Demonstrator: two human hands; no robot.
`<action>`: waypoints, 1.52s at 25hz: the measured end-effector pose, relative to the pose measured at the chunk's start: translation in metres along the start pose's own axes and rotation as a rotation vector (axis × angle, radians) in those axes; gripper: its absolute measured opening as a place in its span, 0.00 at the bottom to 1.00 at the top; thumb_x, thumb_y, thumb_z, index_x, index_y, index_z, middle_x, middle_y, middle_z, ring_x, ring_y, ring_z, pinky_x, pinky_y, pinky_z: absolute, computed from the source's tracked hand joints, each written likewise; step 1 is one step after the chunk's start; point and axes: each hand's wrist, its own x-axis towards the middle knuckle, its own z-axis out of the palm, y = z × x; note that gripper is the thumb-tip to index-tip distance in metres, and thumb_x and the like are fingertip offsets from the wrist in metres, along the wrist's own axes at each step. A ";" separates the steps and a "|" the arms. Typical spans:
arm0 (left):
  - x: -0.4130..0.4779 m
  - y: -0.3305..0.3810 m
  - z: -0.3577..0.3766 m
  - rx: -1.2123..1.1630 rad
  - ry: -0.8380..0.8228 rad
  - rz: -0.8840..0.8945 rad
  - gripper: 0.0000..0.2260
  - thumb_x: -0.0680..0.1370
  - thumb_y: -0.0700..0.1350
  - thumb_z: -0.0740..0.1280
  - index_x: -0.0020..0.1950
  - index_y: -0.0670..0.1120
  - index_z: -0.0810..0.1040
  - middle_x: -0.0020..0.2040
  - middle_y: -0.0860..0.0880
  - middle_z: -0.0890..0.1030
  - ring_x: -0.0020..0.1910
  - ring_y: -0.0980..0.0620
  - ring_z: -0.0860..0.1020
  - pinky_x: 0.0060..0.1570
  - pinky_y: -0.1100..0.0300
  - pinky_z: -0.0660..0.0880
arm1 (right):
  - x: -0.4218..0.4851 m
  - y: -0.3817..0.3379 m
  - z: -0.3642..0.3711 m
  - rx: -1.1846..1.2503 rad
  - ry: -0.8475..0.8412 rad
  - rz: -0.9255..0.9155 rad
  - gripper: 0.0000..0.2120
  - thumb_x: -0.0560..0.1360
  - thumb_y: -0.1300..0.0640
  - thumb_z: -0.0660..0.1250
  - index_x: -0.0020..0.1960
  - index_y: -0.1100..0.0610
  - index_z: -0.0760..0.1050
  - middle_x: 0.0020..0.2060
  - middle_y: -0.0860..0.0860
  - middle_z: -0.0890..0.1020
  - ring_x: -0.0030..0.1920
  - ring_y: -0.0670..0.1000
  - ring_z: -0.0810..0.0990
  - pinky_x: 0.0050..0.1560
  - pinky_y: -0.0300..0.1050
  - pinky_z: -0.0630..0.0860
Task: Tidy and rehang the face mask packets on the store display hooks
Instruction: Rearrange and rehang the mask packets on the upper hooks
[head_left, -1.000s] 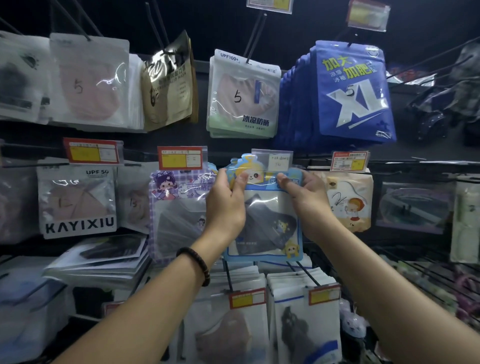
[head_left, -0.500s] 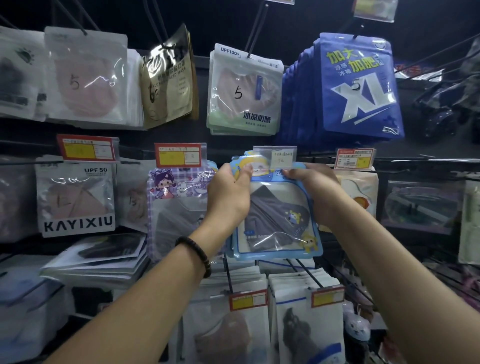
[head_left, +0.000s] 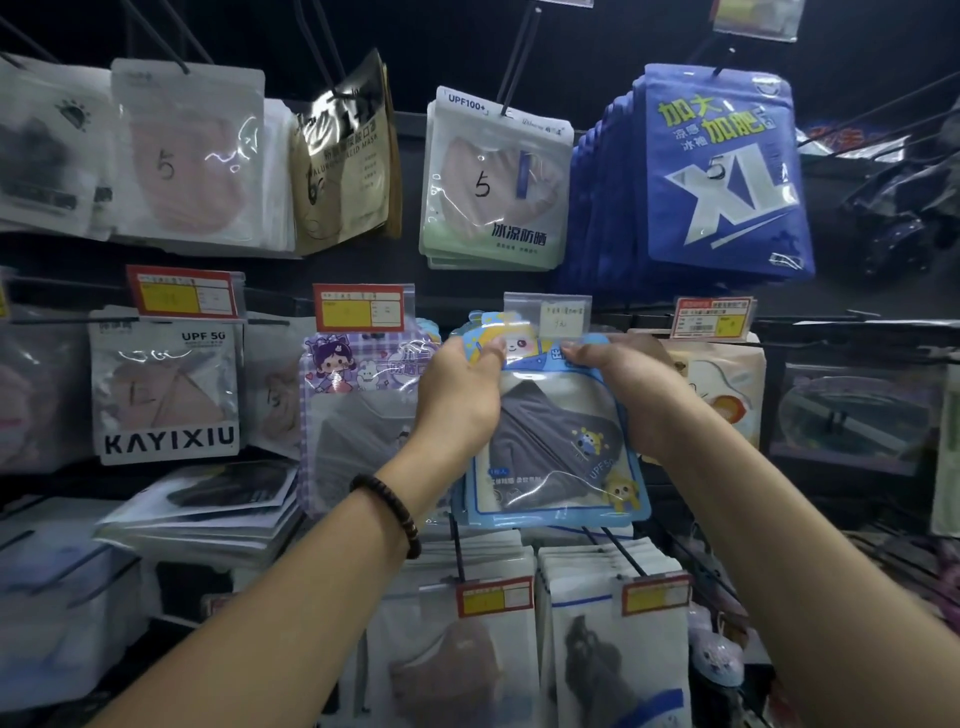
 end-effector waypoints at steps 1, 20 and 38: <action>-0.003 -0.001 0.001 0.017 0.008 0.007 0.15 0.86 0.56 0.64 0.53 0.45 0.80 0.46 0.46 0.85 0.46 0.46 0.82 0.43 0.53 0.74 | 0.000 0.001 0.000 0.001 -0.011 -0.003 0.07 0.79 0.61 0.76 0.56 0.62 0.86 0.49 0.61 0.90 0.52 0.65 0.89 0.57 0.65 0.85; 0.015 0.003 -0.014 0.958 0.004 0.091 0.32 0.85 0.68 0.52 0.62 0.41 0.78 0.56 0.38 0.81 0.55 0.36 0.81 0.44 0.49 0.73 | 0.026 0.034 0.008 -0.618 0.113 -0.316 0.19 0.83 0.44 0.70 0.66 0.55 0.72 0.62 0.54 0.82 0.62 0.55 0.80 0.66 0.57 0.77; -0.036 -0.067 -0.147 0.691 0.152 0.189 0.12 0.79 0.52 0.74 0.56 0.53 0.73 0.55 0.54 0.73 0.55 0.52 0.76 0.53 0.58 0.77 | -0.101 0.080 0.115 -0.488 -0.009 -0.438 0.19 0.79 0.50 0.74 0.68 0.47 0.75 0.58 0.44 0.80 0.57 0.42 0.80 0.60 0.44 0.78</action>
